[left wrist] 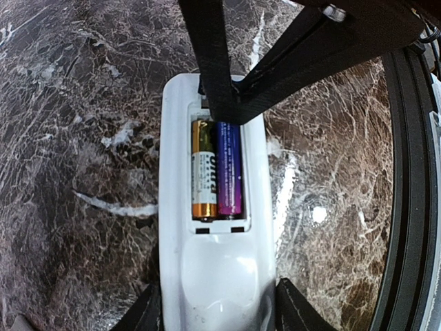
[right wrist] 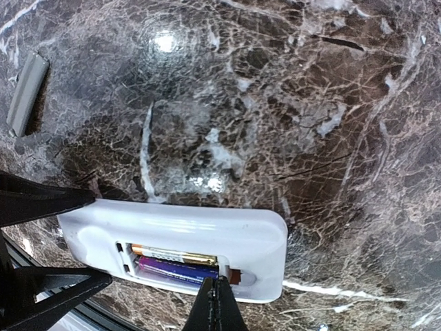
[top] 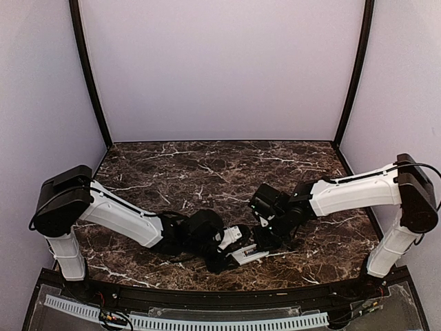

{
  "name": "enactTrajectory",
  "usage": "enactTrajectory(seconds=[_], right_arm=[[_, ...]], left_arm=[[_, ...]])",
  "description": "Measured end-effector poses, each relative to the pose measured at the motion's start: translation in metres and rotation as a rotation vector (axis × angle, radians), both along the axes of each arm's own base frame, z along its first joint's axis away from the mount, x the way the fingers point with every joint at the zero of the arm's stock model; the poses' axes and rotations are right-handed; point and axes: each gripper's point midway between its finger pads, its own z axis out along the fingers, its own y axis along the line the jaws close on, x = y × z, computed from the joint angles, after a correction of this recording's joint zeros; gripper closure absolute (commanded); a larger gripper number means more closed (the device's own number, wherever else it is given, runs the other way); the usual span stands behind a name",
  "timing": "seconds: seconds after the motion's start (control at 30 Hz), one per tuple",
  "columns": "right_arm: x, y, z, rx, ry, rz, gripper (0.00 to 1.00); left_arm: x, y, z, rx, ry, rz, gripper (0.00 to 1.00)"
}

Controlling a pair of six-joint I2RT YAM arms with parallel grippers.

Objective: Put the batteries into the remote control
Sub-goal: Load the battery into the battery compartment, then pick up the battery cover at the center of the board.

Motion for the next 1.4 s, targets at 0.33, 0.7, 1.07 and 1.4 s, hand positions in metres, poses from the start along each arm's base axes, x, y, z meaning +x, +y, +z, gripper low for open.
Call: enactTrajectory(seconds=[0.33,0.7,1.07,1.4], right_arm=[[-0.001,0.005,-0.006,0.016,0.004,-0.024,0.96],[0.007,-0.005,0.011,-0.105,-0.046,-0.011,0.91],[0.005,0.010,0.011,0.035,0.002,0.005,0.98],[0.006,0.019,0.009,0.089,0.023,0.014,0.97]], left_arm=[[0.000,0.000,0.000,0.001,0.000,0.001,0.51],[0.000,0.001,-0.002,0.007,0.002,0.005,0.49],[0.000,0.000,-0.001,0.008,-0.007,-0.003,0.32],[-0.003,0.016,0.005,0.042,-0.006,0.006,0.29]])
